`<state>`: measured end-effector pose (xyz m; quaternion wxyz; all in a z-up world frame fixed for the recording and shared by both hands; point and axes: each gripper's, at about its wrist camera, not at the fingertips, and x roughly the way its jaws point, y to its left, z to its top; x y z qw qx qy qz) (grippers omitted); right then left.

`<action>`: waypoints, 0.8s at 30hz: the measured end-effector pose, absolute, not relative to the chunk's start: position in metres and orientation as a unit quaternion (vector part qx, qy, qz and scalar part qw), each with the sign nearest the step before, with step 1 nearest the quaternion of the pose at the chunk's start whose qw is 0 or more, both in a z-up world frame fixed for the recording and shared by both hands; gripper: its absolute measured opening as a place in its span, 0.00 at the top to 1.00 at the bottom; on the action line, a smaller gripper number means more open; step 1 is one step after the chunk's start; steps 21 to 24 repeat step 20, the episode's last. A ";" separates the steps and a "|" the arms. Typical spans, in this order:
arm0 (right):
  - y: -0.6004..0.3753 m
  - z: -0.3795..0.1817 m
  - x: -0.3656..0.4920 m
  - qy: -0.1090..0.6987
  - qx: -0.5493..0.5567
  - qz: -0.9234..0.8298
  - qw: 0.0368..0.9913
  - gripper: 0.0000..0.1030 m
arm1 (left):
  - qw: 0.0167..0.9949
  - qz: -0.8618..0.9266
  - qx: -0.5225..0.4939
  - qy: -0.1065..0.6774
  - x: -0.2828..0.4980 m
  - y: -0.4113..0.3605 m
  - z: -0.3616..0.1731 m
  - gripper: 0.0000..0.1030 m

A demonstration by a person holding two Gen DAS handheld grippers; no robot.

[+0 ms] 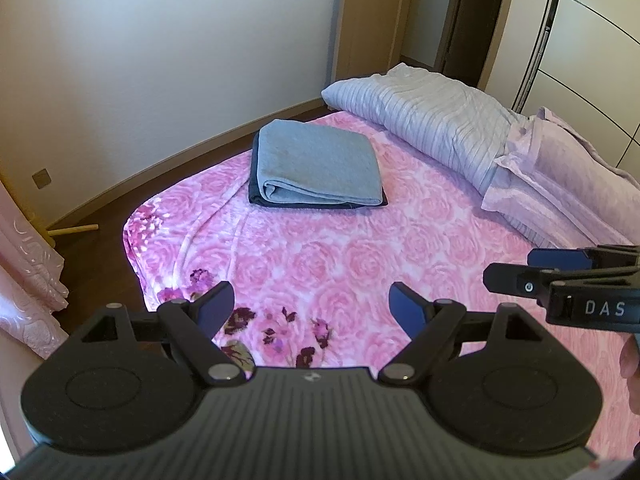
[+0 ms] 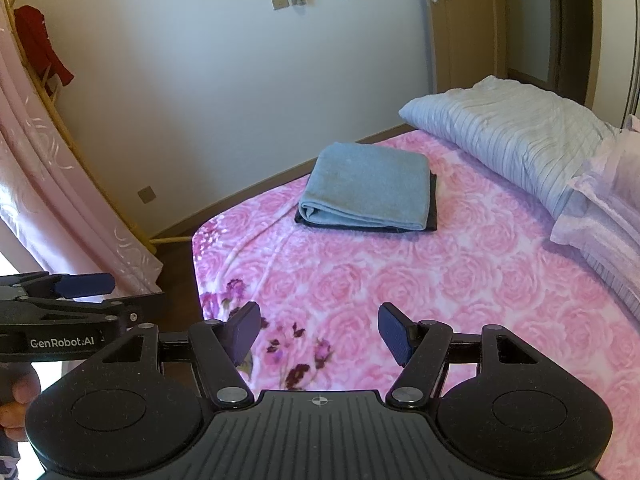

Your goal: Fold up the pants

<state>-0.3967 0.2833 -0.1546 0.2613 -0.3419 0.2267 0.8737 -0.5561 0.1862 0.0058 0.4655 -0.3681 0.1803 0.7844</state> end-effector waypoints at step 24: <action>0.287 -0.159 -0.400 0.228 -0.347 0.871 0.262 0.39 | 0.467 0.784 -0.367 0.179 -0.557 0.191 0.002 0.20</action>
